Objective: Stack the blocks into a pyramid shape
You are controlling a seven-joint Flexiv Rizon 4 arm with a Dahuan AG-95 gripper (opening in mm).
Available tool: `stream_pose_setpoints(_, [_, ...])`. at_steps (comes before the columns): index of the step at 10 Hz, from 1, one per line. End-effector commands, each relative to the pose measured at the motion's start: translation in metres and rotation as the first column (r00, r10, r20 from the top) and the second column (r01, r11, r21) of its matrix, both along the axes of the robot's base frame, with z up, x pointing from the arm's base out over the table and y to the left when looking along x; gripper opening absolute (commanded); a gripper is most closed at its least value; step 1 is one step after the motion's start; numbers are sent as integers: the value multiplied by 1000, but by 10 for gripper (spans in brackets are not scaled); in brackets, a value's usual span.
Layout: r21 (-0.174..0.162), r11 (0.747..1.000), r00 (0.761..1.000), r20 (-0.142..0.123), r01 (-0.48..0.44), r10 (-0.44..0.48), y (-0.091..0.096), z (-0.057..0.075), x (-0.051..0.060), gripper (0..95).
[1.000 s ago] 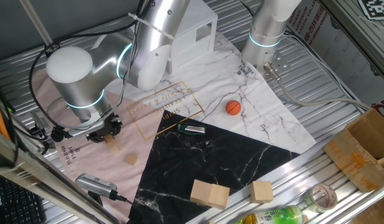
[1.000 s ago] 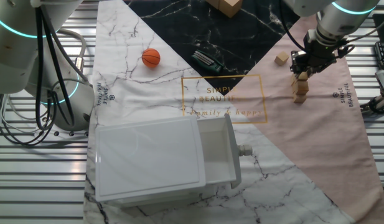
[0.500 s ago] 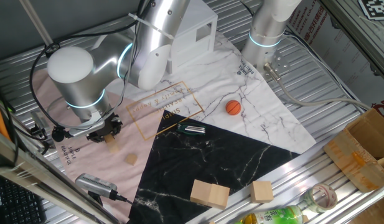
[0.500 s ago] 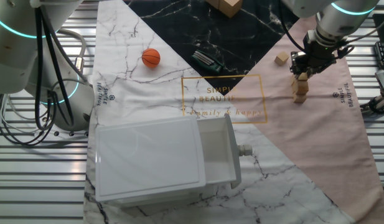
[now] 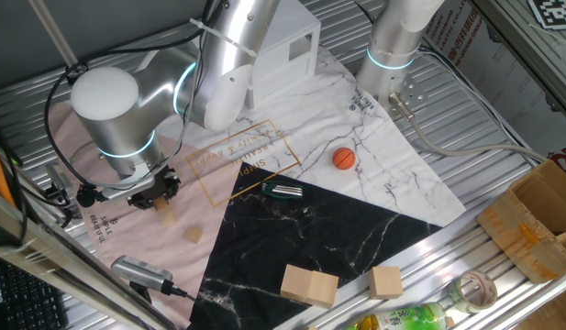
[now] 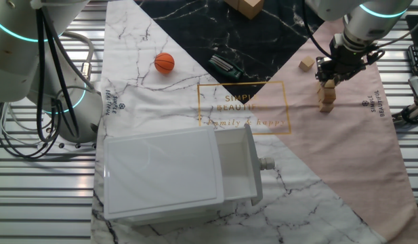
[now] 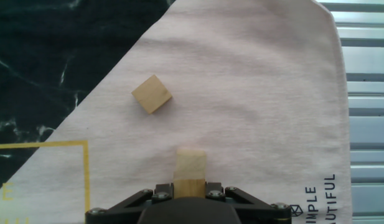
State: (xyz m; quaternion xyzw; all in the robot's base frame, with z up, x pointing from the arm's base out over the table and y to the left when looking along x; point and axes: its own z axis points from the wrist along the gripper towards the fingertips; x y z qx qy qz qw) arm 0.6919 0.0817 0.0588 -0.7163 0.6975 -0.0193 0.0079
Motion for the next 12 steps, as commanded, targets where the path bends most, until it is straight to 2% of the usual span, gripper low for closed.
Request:
stream_pose_setpoints(1, [1,1000,1000,2,3,-3,0,0,0,0])
stream_pose_setpoints(12, [7,1000,1000,3,14,-14,0,-1,1,0])
